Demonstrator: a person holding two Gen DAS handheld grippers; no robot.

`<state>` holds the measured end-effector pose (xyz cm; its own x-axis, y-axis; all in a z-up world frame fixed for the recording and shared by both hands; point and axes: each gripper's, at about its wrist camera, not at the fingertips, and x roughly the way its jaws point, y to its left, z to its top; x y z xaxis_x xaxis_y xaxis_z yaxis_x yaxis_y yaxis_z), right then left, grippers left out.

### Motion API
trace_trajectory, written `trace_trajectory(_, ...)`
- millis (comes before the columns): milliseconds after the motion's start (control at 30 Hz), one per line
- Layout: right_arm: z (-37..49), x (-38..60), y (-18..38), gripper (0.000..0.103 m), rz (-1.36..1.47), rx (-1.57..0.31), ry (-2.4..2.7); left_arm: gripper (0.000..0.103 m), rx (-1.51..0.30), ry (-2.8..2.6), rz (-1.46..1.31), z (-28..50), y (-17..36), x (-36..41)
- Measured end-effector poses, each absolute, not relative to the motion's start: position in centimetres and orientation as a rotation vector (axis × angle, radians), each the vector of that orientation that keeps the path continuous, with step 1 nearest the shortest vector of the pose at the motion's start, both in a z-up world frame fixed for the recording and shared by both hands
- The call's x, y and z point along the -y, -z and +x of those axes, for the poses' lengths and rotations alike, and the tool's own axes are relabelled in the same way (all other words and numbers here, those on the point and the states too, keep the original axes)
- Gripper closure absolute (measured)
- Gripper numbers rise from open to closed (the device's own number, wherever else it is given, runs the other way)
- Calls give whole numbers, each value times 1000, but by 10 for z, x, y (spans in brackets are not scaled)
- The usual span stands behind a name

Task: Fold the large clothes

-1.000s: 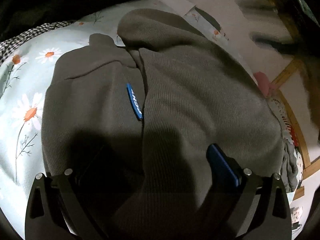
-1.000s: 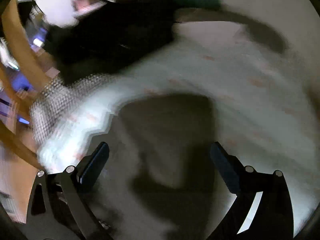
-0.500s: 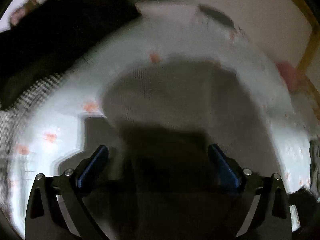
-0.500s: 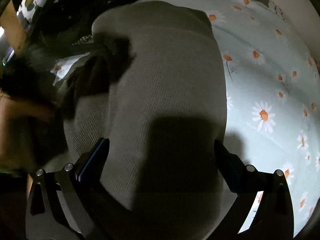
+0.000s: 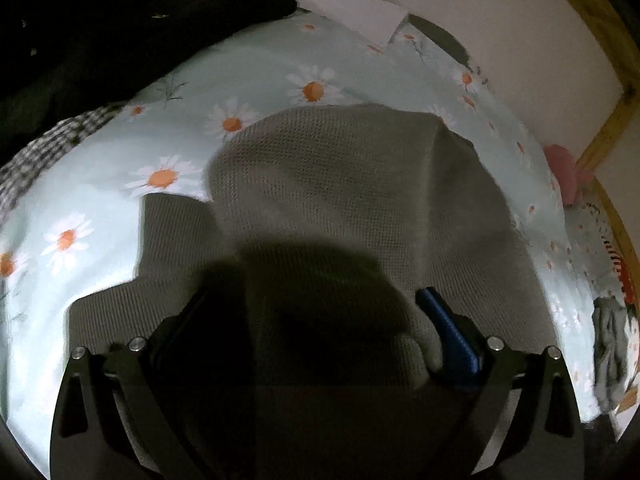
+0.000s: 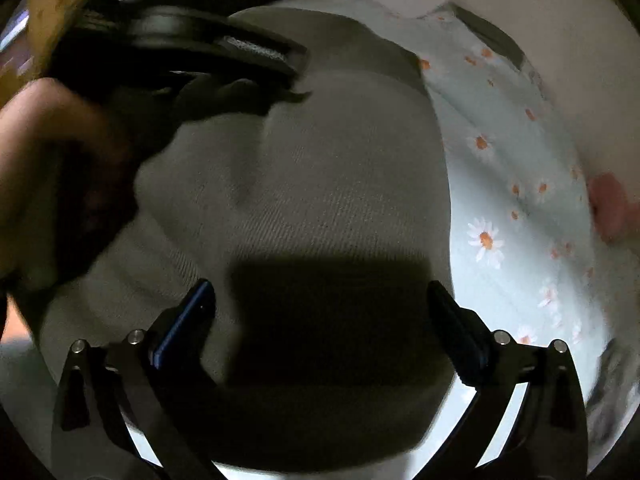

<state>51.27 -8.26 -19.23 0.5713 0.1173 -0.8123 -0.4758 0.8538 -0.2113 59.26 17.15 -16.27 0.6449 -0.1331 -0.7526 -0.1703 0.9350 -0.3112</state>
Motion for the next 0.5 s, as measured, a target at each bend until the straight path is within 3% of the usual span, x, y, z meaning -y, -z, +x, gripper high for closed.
trace_trajectory(100, 519, 94, 186, 2, -388, -925, -408, 5, -768, -37, -421, 544, 138, -175)
trace_trajectory(200, 512, 105, 169, 3, -352, -909, -508, 4, -849, -67, -275, 528, 167, -159)
trace_trajectory(367, 538, 179, 140, 3, 22, -941, -720, 4, -817, 35, -462, 522, 198, -187)
trace_trajectory(500, 600, 222, 173, 3, 315, -1096, -822, 4, -796, 40, -451, 519, 200, -188)
